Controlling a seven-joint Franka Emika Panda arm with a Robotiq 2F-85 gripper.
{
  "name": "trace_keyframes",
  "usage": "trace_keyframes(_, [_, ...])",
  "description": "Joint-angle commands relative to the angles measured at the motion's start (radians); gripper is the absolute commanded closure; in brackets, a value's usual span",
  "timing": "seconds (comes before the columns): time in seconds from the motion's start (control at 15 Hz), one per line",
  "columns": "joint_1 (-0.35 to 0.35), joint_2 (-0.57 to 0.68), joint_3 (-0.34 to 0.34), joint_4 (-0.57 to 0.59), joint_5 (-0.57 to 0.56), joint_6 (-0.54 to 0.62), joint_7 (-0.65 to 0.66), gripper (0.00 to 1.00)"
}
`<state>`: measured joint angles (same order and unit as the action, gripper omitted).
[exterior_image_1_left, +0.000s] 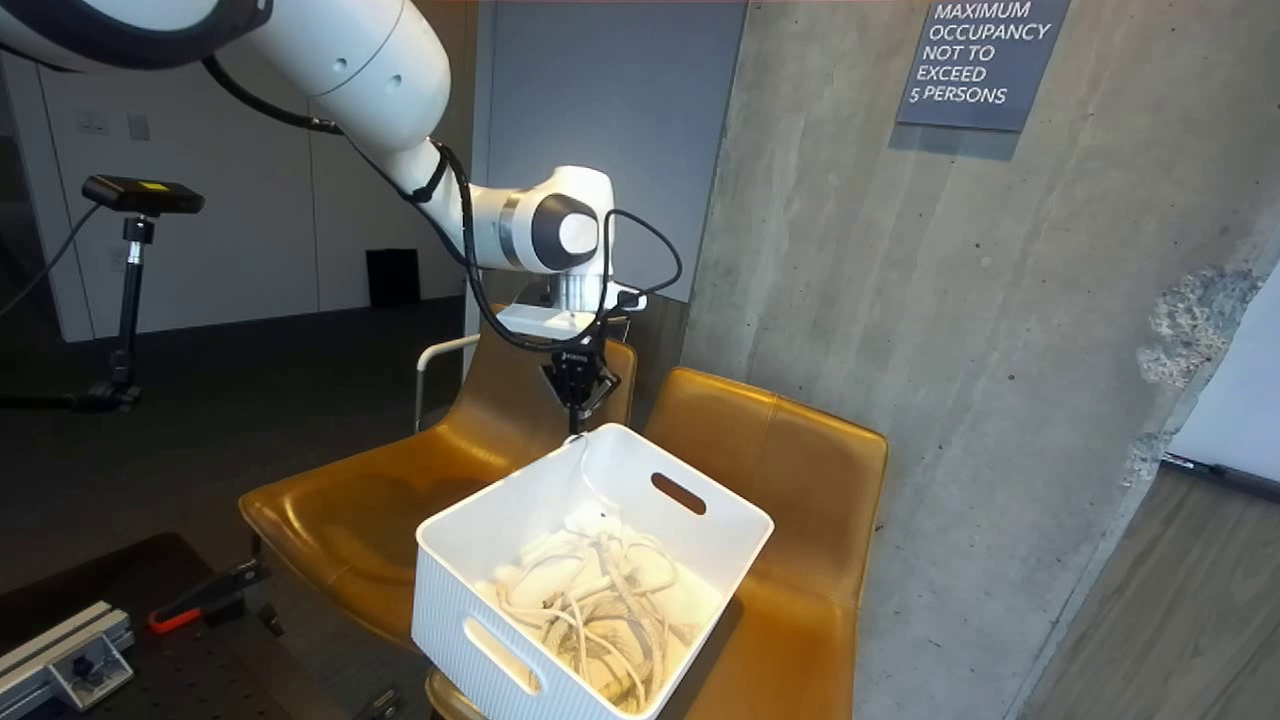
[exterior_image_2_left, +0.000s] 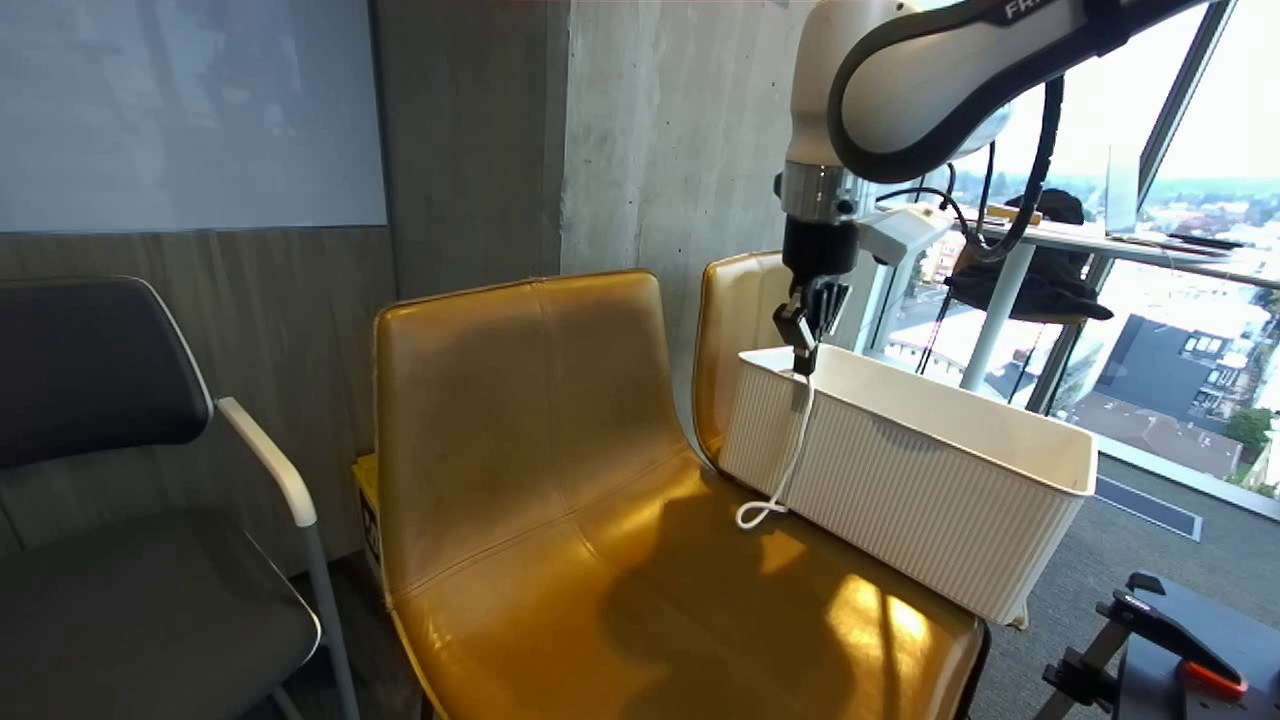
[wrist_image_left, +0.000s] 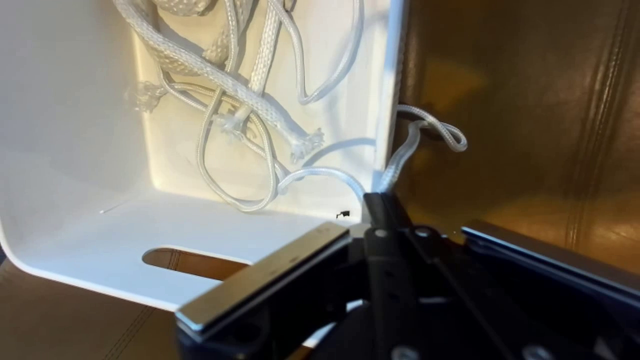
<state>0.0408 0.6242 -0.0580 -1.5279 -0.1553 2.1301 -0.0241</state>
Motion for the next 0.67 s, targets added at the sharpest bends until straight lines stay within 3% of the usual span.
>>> trace_keyframes(0.0, [-0.005, -0.052, -0.006, -0.008, -0.021, -0.047, 0.007, 1.00])
trace_keyframes(0.6, [-0.088, -0.156, -0.083, 0.184, -0.137, -0.223, -0.055, 1.00])
